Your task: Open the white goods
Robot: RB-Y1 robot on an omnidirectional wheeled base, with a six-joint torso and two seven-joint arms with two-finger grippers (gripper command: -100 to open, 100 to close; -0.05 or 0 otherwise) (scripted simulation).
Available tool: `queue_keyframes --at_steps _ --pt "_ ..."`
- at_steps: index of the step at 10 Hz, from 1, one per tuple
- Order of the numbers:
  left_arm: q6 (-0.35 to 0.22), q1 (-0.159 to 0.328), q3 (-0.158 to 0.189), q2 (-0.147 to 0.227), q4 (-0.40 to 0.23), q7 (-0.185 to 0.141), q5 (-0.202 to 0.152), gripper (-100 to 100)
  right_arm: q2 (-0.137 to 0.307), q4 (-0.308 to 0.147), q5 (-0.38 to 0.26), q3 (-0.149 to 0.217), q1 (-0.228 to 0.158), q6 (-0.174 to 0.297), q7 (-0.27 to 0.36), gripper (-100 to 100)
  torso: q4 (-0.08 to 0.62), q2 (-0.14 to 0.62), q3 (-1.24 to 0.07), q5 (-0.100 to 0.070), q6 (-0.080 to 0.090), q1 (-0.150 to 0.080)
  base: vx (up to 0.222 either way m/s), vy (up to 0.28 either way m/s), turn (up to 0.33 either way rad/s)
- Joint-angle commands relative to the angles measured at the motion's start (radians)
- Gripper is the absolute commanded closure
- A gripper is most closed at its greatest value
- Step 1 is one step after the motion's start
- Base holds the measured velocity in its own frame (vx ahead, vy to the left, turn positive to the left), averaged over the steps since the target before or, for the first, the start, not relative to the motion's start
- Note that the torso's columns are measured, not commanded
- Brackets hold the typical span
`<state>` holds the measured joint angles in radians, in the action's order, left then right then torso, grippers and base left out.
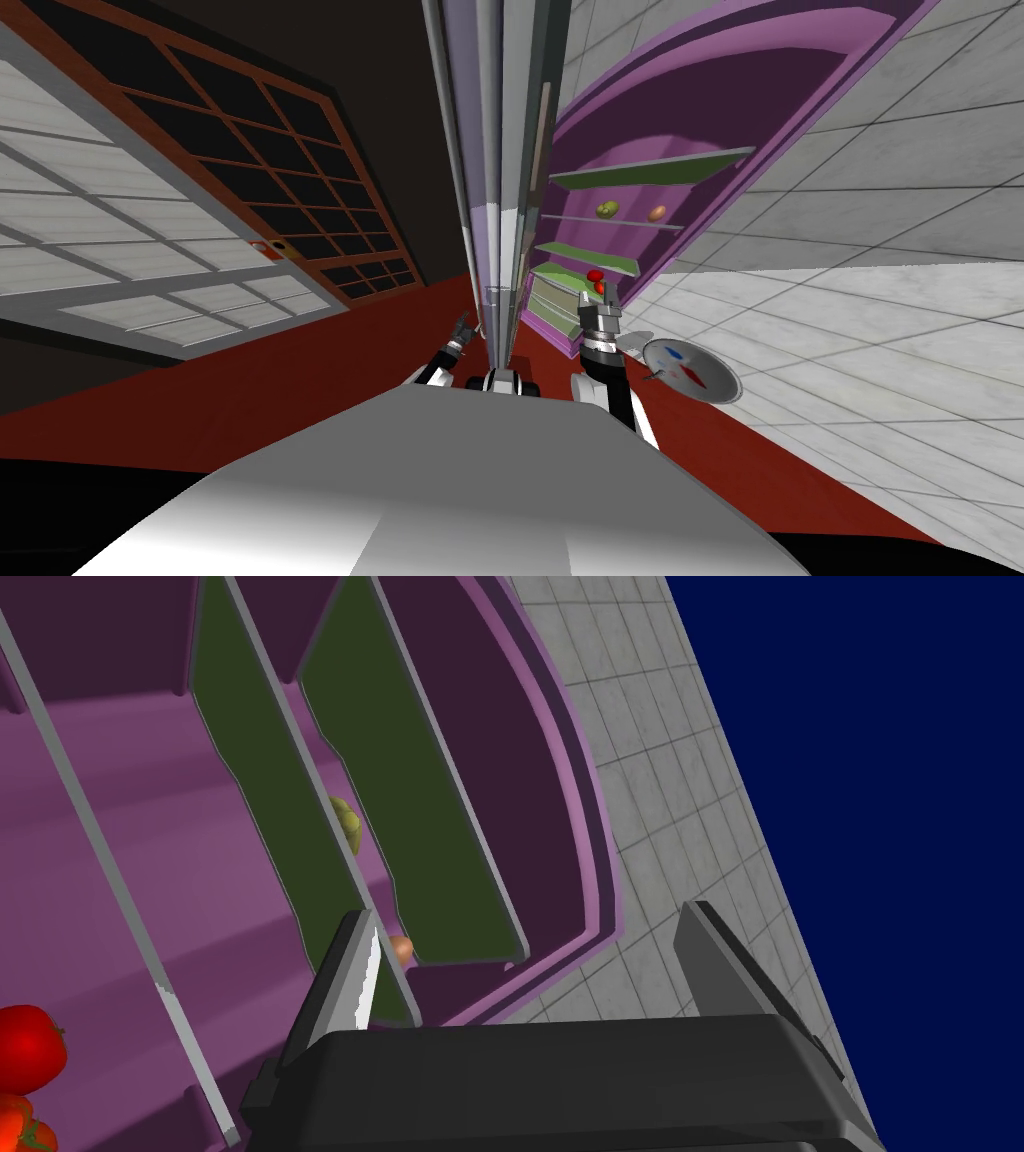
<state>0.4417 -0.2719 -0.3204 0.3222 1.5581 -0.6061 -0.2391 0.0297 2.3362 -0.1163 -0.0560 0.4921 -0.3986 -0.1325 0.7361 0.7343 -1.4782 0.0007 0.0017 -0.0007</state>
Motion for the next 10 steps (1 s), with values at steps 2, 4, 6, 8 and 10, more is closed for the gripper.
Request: queue_keyframes --at_steps 2,4,6,8,10 --pt "-0.080 0.002 0.012 0.034 0.082 -0.017 -0.013 -100 0.000 0.000 0.000 0.000 0.000 0.000 0.000 0 0.003 0.001 0.001 -0.001 -0.002 0.003 -0.018 -0.030 0.039" --pt "-0.084 0.006 0.013 0.042 0.078 -0.022 -0.016 -100 0.000 0.000 0.000 0.000 0.000 0.000 0.000 0 0.003 0.003 0.002 -0.001 -0.001 0.001 -0.010 -0.013 0.021" --pt "-0.087 0.007 0.014 0.043 0.079 -0.024 -0.017 0 0.000 0.000 0.000 0.000 0.000 0.000 0.000 0 0.002 0.004 0.002 -0.001 -0.002 0.001 0.000 0.000 0.000" --pt "-0.087 0.007 0.014 0.043 0.079 -0.024 -0.017 0 0.000 0.000 0.000 0.000 0.000 0.000 0.000 0 0.002 0.004 0.002 -0.001 -0.002 0.001 0.000 0.000 0.000" --pt "-0.087 0.007 0.014 0.043 0.079 -0.024 -0.017 0 0.000 0.000 0.000 0.000 0.000 0.000 0.000 0 0.002 0.004 0.002 -0.001 -0.002 0.001 0.000 0.000 0.000"
